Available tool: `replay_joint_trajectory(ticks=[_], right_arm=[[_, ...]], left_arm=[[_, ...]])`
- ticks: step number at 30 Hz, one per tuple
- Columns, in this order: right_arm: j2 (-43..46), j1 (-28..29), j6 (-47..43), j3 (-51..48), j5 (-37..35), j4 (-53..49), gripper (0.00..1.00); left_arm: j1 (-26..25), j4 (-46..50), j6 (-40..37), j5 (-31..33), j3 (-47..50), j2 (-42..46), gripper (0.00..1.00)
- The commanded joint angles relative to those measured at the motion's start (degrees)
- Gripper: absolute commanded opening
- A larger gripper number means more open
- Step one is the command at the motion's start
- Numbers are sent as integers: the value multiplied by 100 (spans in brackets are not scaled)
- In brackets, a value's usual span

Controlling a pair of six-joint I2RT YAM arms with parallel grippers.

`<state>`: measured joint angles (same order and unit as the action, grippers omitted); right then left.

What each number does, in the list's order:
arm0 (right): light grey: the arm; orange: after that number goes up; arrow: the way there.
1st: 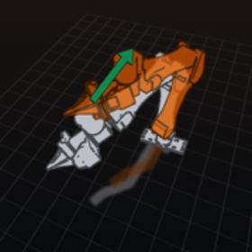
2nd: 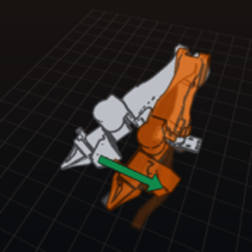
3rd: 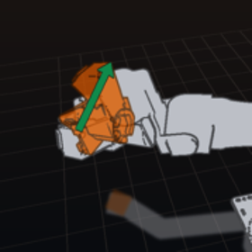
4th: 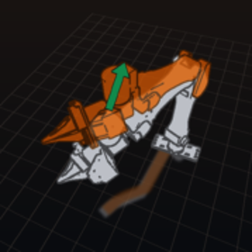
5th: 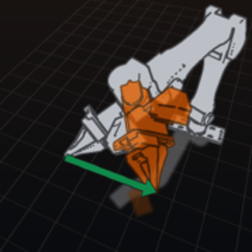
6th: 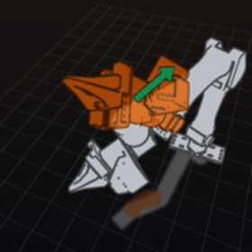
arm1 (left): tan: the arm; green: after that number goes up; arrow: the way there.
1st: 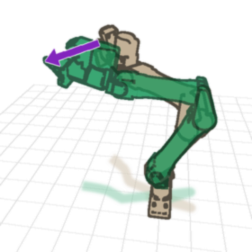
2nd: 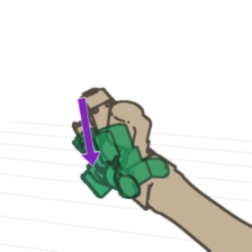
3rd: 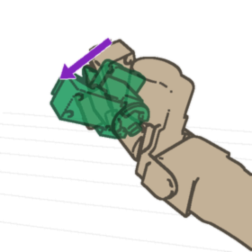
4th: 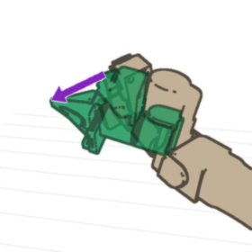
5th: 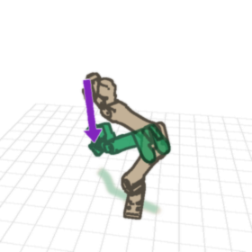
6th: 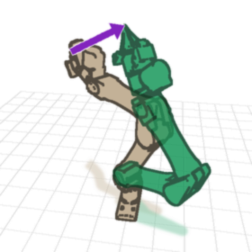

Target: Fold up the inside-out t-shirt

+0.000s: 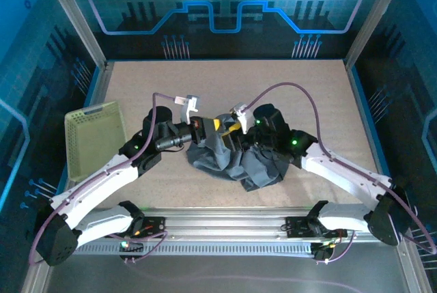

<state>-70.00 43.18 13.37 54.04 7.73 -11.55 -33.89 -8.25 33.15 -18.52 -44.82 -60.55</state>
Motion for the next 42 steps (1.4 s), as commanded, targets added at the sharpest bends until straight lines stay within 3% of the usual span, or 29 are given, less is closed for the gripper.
replay_joint_trajectory(ticks=[1, 12, 15, 20, 24, 27, 30, 36, 42], right_arm=[[-154, 67, -185, 299, 443, 320, 44], [49, 131, -218, 261, 48, 514, 0], [176, 155, -261, 248, -158, 416, 0], [485, 147, -390, 215, -419, 99, 0], [667, 175, -368, 32, -456, 39, 0], [600, 311, -382, -46, -649, 37, 0], [487, 521, -480, -98, -970, 83, 0], [247, 772, -513, -100, -1521, 276, 0], [92, 1156, -713, -153, -2382, 528, 0]], left_arm=[[56, -284, 102, -292, 105, 158, 0], [108, -120, 42, -392, 87, 61, 0], [186, -107, 62, -348, 135, 78, 0], [412, 508, 63, 362, 105, 168, 2], [549, 1350, -97, 876, -196, -31, 29], [517, 1984, -353, 1012, -480, -172, 32], [416, 1922, -369, 1009, -317, 154, 43], [-93, 1839, -355, 807, -262, 667, 49], [-155, 1850, 104, 658, -297, 490, 50]])
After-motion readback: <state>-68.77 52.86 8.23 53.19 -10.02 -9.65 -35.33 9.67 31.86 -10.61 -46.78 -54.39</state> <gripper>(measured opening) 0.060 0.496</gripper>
